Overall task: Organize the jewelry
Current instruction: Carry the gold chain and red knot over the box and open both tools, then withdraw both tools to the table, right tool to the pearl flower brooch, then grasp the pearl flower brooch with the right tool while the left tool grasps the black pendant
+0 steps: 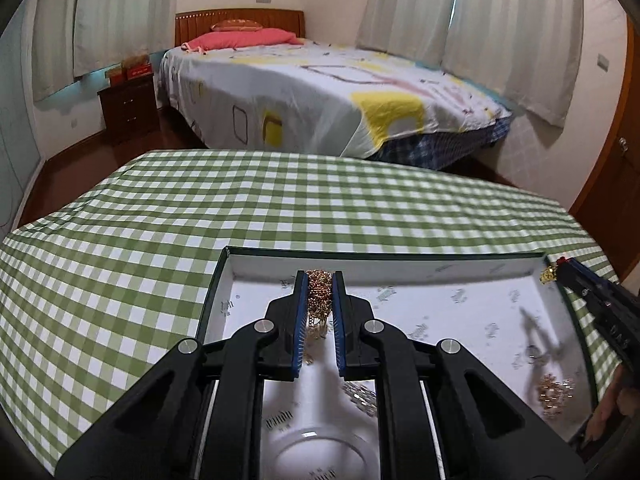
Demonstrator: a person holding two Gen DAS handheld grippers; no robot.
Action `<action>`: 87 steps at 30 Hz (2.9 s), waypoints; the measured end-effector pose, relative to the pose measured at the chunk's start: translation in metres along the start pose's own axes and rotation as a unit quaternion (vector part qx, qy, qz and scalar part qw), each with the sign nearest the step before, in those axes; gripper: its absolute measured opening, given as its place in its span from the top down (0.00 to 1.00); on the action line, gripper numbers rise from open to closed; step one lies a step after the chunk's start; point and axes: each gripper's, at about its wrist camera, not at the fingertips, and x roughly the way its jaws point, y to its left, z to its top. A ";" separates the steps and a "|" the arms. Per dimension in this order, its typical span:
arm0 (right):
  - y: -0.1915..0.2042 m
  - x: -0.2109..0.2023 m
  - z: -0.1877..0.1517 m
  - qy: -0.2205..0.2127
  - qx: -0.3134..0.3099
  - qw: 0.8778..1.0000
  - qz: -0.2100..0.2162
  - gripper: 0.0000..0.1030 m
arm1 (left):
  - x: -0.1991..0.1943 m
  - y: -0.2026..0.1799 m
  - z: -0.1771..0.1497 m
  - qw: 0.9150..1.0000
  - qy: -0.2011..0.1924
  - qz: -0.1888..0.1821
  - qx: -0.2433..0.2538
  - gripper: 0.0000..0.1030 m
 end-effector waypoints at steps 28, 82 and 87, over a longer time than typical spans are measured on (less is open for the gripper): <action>0.001 -0.035 0.002 -0.030 0.001 0.999 -0.015 0.53 | -0.041 -0.002 -0.002 0.999 -0.030 -0.013 -0.014 0.37; 0.049 -0.090 -0.141 0.108 -0.020 0.994 -0.027 0.64 | -0.171 0.042 -0.135 0.997 -0.013 0.024 -0.074 0.36; 0.049 -0.089 -0.143 0.116 -0.020 0.993 -0.027 0.65 | -0.168 0.039 -0.137 0.997 -0.008 0.022 -0.071 0.36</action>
